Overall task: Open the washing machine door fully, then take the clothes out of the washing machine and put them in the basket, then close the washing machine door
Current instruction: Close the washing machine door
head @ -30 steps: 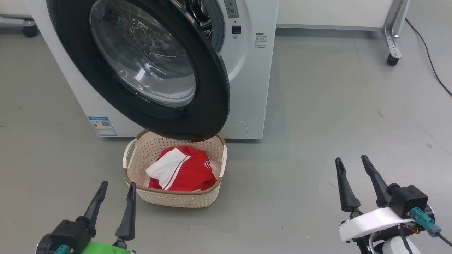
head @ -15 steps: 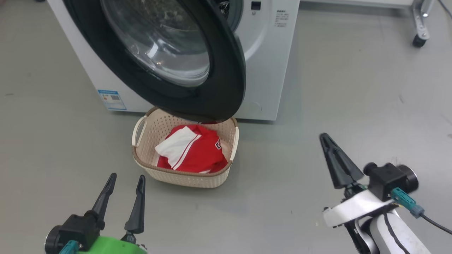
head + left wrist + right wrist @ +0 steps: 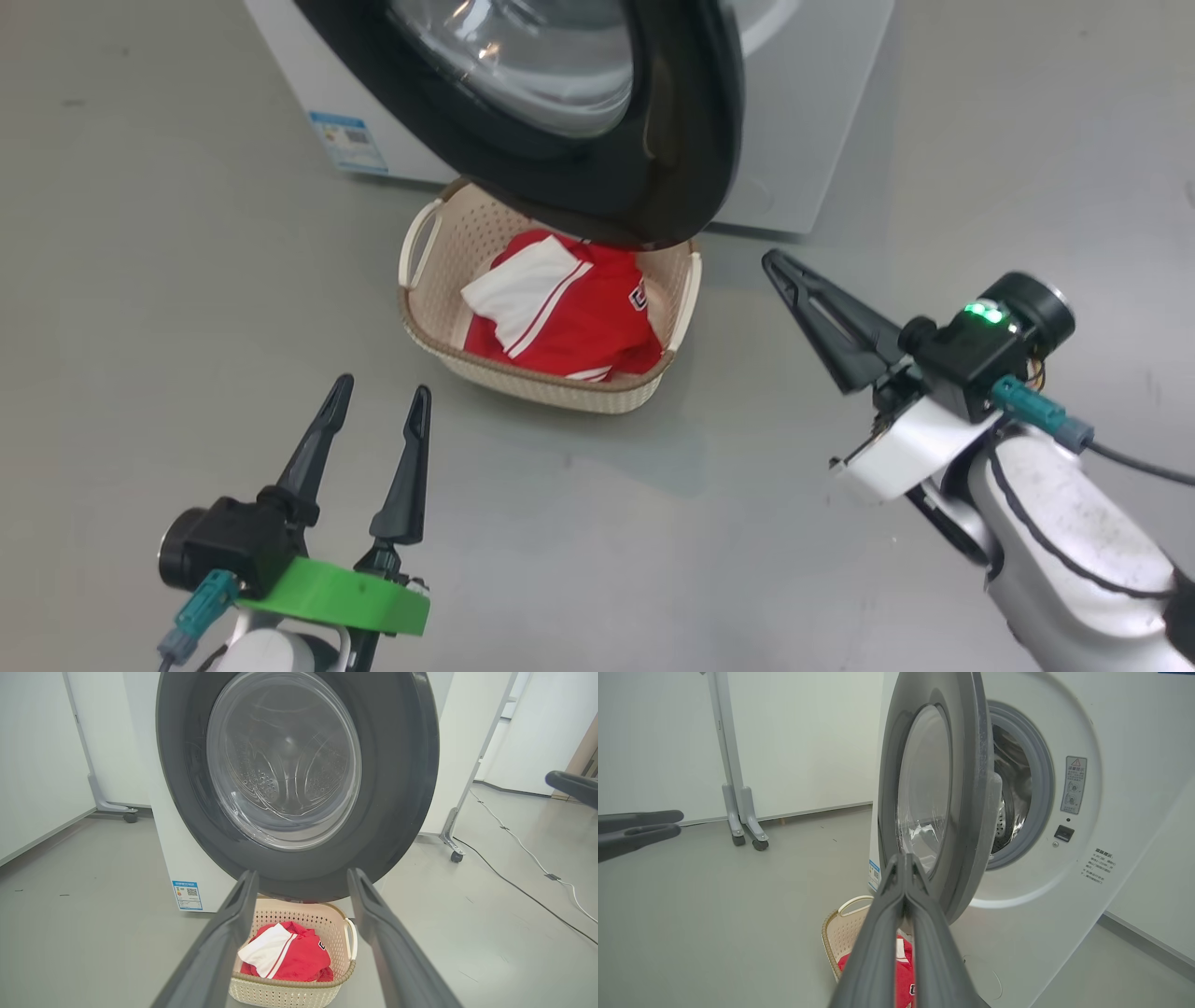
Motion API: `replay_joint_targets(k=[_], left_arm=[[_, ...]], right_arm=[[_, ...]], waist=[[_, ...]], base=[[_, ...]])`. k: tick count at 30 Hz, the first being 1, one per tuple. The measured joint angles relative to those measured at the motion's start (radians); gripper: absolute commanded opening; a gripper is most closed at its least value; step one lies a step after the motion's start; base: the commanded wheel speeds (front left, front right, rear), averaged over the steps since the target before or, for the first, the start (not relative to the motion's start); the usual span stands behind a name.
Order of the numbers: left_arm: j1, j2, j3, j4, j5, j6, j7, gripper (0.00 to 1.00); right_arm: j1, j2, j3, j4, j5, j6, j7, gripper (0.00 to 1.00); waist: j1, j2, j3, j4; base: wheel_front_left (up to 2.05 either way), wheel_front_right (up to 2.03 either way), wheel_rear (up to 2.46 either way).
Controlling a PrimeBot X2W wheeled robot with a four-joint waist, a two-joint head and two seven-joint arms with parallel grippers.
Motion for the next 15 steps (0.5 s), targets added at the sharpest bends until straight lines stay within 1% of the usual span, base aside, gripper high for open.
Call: replay_joint_targets(k=[6,15], left_arm=[[-0.048,-0.012,-0.006,-0.002,0.0,-0.001,0.0,1.0],[-0.099,-0.028,-0.016,0.007,0.0,-0.008,0.0,1.0]], right_arm=[[-0.096,-0.042,0.022,0.008,0.01,0.0,0.022,0.0],[-0.215,-0.08,0.044,0.046,0.053,0.0,0.028,0.0]], waist=[[0.0,0.0,0.068,0.054],[0.0,0.0,0.156,0.135]], base=[[0.0,0.0,0.0],[0.0,0.0,0.0]])
